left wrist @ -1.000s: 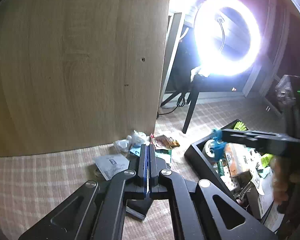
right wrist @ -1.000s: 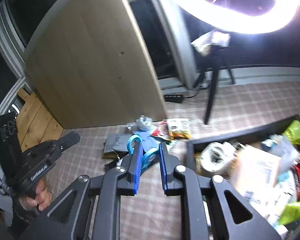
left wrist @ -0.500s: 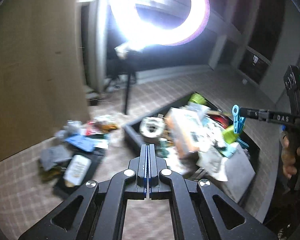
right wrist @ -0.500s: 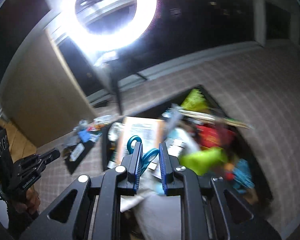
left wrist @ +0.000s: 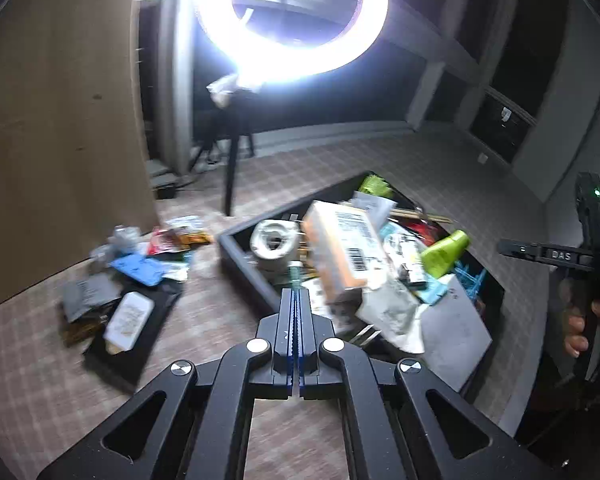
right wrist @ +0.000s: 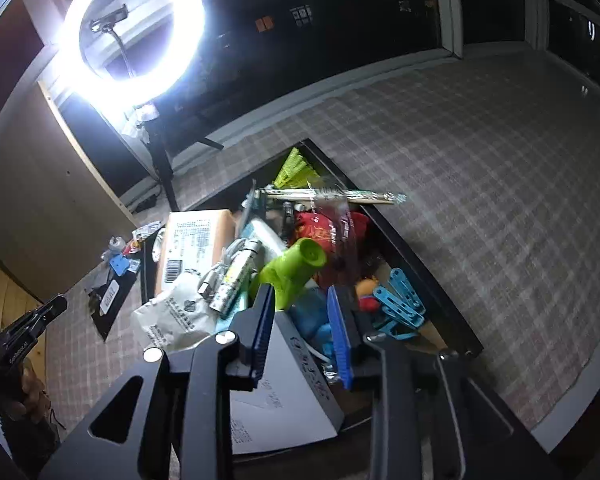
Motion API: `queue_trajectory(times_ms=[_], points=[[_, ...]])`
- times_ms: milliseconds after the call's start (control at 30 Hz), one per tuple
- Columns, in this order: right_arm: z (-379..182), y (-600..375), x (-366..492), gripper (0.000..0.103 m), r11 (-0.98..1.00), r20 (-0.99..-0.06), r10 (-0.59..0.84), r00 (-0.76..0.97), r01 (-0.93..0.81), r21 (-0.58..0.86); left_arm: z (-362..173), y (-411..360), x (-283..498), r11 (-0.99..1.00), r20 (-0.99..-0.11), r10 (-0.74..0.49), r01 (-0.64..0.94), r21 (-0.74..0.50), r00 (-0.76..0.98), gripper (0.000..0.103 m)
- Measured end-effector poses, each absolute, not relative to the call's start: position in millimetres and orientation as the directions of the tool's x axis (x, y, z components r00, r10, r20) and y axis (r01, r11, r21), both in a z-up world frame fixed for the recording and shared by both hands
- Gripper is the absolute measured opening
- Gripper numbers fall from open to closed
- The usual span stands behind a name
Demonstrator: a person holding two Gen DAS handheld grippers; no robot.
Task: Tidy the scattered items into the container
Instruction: 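Carry clothespin over black container and open right tool while left tool follows, then move both tools toward the black wet-wipes pack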
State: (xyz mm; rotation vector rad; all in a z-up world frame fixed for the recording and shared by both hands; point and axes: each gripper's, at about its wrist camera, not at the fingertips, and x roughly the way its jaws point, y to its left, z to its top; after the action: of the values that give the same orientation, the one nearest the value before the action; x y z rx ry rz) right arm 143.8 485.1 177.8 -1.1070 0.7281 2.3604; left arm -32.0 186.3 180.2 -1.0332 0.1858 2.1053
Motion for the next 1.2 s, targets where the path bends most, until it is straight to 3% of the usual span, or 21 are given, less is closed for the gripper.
queue_trajectory(times_ms=[433, 700, 867, 1033, 1200], points=[[175, 431, 85, 0.031, -0.882, -0.794, 0.06, -0.604, -0.405, 0.242, 145, 66, -62, -0.864, -0.782, 0.411, -0.473, -0.171, -0.468, 0.0], [176, 367, 5, 0.031, -0.948, -0.799, -0.069, -0.597, -0.209, 0.238, 116, 50, -72, -0.868, -0.813, 0.389, -0.469, -0.165, -0.433, 0.003], [159, 313, -43, 0.032, -0.958, -0.812, -0.189, -0.552, -0.079, 0.277, 90, 56, -85, -0.847, -0.83, 0.399, -0.503, -0.172, -0.389, 0.019], [134, 285, -92, 0.033, -0.966, -0.846, -0.197, -0.495, -0.049, 0.254, 73, 63, -107, -0.831, -0.842, 0.403, -0.529, -0.172, -0.359, 0.029], [121, 280, -126, 0.046, -0.955, -0.866, -0.24, -0.438, -0.055, 0.293, 65, 83, -114, -0.764, -0.848, 0.418, -0.632, -0.134, -0.325, 0.047]])
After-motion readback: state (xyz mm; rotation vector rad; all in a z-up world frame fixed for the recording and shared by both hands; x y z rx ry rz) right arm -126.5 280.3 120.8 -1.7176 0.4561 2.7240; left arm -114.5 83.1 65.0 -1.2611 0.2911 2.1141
